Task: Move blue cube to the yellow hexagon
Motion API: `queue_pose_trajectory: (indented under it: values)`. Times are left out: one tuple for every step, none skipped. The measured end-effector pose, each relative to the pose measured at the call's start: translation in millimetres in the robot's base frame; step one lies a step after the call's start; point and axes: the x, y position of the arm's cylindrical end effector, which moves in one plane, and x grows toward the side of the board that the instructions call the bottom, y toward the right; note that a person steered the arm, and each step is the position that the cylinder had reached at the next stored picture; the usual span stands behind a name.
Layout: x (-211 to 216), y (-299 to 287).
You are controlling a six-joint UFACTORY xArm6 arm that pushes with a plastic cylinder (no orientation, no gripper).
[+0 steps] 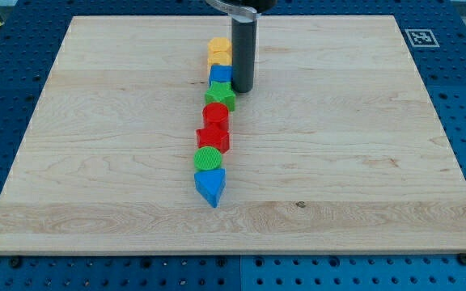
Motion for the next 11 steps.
queue_pose_trajectory:
  values:
    - [0.0,-19.6]
    - [0.0,-37.3]
    - [0.0,-45.9]
    - [4.6,-53.6]
    - [14.2,-76.2]
    - [18.4,-110.7]
    - [18.4,-137.9]
    - [18.4,-125.0]
    - [12.7,-111.4]
    - [-3.7,-111.1]
    - [-21.9,-111.1]
